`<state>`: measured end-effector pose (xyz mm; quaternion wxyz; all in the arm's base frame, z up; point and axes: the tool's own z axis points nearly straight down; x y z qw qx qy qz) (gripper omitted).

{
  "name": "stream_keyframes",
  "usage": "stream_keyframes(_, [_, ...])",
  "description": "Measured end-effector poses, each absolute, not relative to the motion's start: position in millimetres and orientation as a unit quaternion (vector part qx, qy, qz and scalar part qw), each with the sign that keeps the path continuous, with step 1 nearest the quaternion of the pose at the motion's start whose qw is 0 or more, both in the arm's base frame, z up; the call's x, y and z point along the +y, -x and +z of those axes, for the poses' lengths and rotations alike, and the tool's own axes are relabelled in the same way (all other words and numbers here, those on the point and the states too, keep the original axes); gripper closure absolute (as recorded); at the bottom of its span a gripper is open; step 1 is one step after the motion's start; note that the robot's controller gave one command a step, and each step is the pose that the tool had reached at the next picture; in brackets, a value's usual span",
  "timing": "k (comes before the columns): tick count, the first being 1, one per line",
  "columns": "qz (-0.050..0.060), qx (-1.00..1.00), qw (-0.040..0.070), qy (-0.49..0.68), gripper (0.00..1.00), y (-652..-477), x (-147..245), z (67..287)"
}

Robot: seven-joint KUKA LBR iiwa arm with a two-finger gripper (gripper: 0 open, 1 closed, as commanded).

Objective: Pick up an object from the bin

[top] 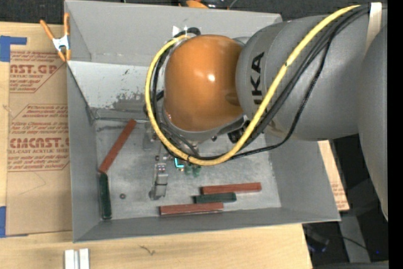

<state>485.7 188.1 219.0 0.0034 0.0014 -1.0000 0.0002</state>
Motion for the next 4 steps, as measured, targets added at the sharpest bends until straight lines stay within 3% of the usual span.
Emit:
stream_keyframes(1, [0.001,-1.0,0.003,0.011,0.0,-519.4,63,65])
stream_keyframes(2, [0.002,-1.0,-0.002,-0.031,0.0,-503.9,1,138])
stream_keyframes(3, [0.0,-0.993,-0.005,-0.115,0.0,-486.6,-60,70])
stream_keyframes(4, [-0.001,-0.993,-0.002,-0.115,1.0,-485.7,-59,70])
